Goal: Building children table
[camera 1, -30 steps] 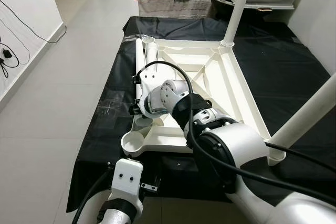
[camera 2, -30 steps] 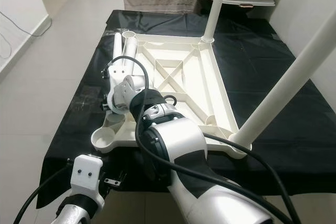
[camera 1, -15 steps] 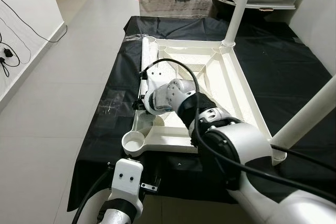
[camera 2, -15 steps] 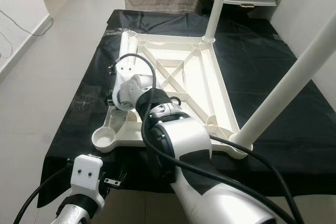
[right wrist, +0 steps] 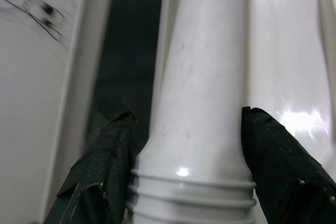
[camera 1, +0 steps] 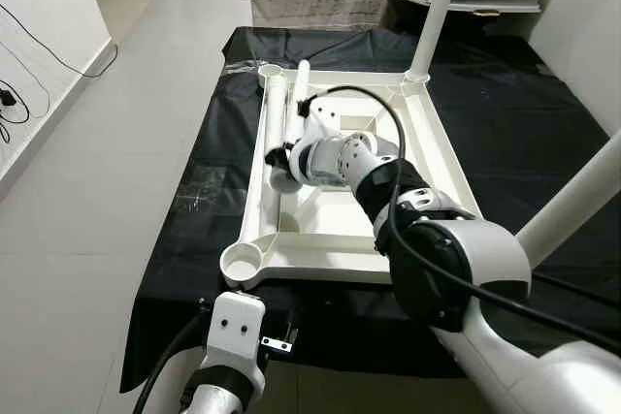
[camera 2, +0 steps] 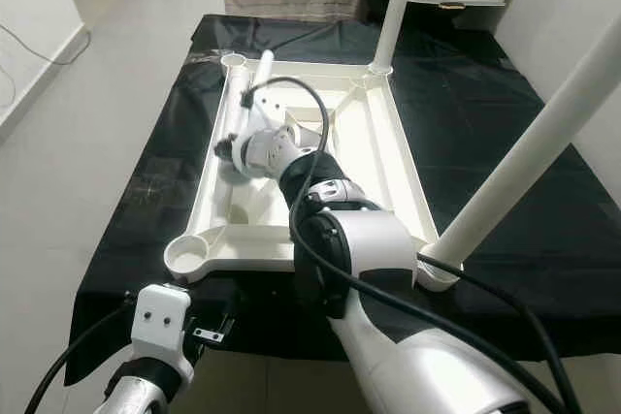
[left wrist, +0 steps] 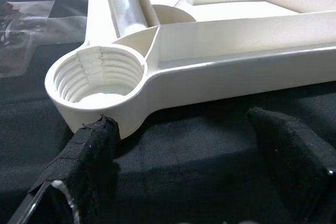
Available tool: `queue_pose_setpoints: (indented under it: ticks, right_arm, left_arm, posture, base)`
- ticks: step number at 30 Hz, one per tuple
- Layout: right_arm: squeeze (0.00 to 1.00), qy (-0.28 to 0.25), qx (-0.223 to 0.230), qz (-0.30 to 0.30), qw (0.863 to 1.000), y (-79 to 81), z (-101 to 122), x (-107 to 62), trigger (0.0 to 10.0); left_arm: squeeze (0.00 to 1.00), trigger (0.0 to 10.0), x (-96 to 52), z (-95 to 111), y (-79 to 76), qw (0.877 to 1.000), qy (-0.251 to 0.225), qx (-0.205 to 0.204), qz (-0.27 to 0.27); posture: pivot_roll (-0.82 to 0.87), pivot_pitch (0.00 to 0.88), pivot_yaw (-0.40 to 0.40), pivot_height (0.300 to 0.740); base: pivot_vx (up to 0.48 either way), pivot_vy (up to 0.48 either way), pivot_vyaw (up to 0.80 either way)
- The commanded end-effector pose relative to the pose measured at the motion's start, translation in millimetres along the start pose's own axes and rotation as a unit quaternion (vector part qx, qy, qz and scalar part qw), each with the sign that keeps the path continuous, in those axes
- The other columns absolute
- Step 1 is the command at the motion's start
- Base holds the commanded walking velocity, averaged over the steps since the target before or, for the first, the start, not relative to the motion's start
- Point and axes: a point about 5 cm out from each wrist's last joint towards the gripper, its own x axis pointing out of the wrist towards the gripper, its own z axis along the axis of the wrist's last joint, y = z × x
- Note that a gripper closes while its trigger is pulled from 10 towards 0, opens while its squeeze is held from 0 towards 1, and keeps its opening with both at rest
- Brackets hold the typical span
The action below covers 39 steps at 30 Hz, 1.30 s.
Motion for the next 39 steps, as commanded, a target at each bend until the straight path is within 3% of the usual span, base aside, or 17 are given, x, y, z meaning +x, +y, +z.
queue_pose_setpoints:
  ticks: [1,6,8,13,17,19,21,22,23,24,27,28,31,32,36,37,39]
  right_arm:
    - [0.0,-0.038,0.007,0.033,0.999,6.6,15,-4.5,0.0]
    - [0.0,-0.069,0.043,0.076,0.994,5.7,25,-7.2,0.0]
    - [0.0,-0.061,0.062,0.059,0.994,-7.4,23,-6.0,0.0]
    - [0.0,-0.07,0.022,-0.023,0.997,-43.3,24,-5.9,0.0]
    - [0.0,-0.084,-0.013,-0.044,0.995,-50.7,25,-5.9,0.0]
    - [0.0,-0.092,-0.046,-0.025,0.994,-47.6,22,-4.0,0.0]
    - [0.0,-0.095,-0.048,0.005,0.994,-40.4,21,-2.9,0.0]
    - [0.0,-0.097,-0.046,0.029,0.994,-34.0,20,-2.4,3.9]
    - [0.0,-0.097,-0.046,0.029,0.994,-34.0,20,-2.4,3.9]
    - [0.0,-0.11,-0.042,0.051,0.992,-28.0,22,-2.8,10.0]
    - [0.0,-0.149,-0.069,0.082,0.983,-18.8,29,-5.5,10.0]
    - [0.55,-0.183,-0.085,0.095,0.975,-16.7,34,-8.2,10.0]
    - [0.55,-0.204,-0.096,0.102,0.969,-15.6,38,-10.1,10.0]
    - [1.0,-0.222,-0.124,0.099,0.962,-16.9,37,-10.6,10.0]
    - [1.0,-0.234,-0.16,0.083,0.955,-23.9,31,-8.9,10.0]
    - [0.0,-0.237,-0.179,0.074,0.952,-29.6,26,-7.4,10.0]
    - [0.0,-0.242,-0.184,0.067,0.95,-32.8,24,-7.4,10.0]
  left_arm:
    - [0.0,10.0,-2.0,0,-7.2,1.0,0.0,-0.009,-0.013]
    - [0.0,10.0,-2.1,-1,-5.5,1.0,0.001,-0.007,-0.012]
    - [0.0,10.0,-2.2,-1,-5.2,1.0,0.001,-0.005,-0.012]
    - [0.0,10.0,-2.2,1,-4.3,1.0,-0.004,-0.004,-0.005]
    - [0.0,10.0,-1.8,0,-3.5,1.0,-0.002,-0.004,-0.005]
    - [0.0,10.0,-1.4,-1,-2.5,1.0,0.0,-0.004,-0.007]
    - [0.0,10.0,-1.4,-1,-2.0,1.0,0.001,-0.003,-0.008]
    - [0.0,10.0,-1.5,-1,-1.9,1.0,0.001,-0.003,-0.008]
    - [0.0,10.0,-1.5,-1,-1.9,1.0,0.001,-0.003,-0.008]
    - [0.0,10.0,-1.7,-1,-1.8,1.0,0.001,-0.002,-0.008]
    - [0.0,10.0,-2.2,0,-1.6,1.0,-0.002,0.001,-0.006]
    - [0.0,10.0,-2.1,1,-1.0,1.0,-0.006,0.004,-0.004]
    - [0.0,10.0,-1.9,1,-0.6,1.0,-0.008,0.005,-0.002]
    - [0.0,10.0,-0.9,5,2.4,1.0,-0.02,0.014,0.012]
    - [0.0,10.0,5.7,20,17.8,0.997,-0.05,0.036,0.054]
    - [0.0,10.0,12.8,36,33.7,0.992,-0.078,0.068,0.076]
    - [0.0,10.0,17.7,47,42.2,0.988,-0.096,0.09,0.077]
  posture:
    - [0.0,0.115,-0.072,0.74]
    - [0.01,0.11,-0.068,0.74]
    - [0.01,0.103,-0.061,0.74]
    - [0.0,0.097,-0.052,0.74]
    - [0.0,0.091,-0.044,0.74]
    - [0.0,0.091,-0.044,0.74]
    - [0.0,0.091,-0.047,0.74]
    - [0.01,0.09,-0.049,0.74]
    - [0.01,0.09,-0.049,0.74]
    - [0.01,0.09,-0.049,0.74]
    - [0.01,0.09,-0.049,0.74]
    - [0.01,0.088,-0.056,0.74]
    - [0.01,0.088,-0.056,0.74]
    - [0.0,0.087,-0.053,0.74]
    - [0.01,0.09,-0.051,0.74]
    - [0.01,0.091,-0.049,0.74]
    - [0.01,0.091,-0.049,0.74]
  base:
    - [0.0,0.0,0.0]
    - [0.0,0.0,0.0]
    - [0.0,0.0,0.0]
    - [0.0,0.0,0.0]
    - [0.0,0.0,0.0]
    - [0.0,0.0,0.0]
    - [0.0,0.0,0.0]
    - [0.0,0.0,0.0]
    - [0.0,0.0,0.0]
    - [0.0,0.0,0.0]
    - [0.0,0.0,0.0]
    - [0.0,0.0,0.0]
    - [0.0,0.0,0.0]
    - [0.0,0.0,0.0]
    - [0.0,0.0,0.0]
    - [0.0,0.0,0.0]
    - [0.0,0.0,0.0]
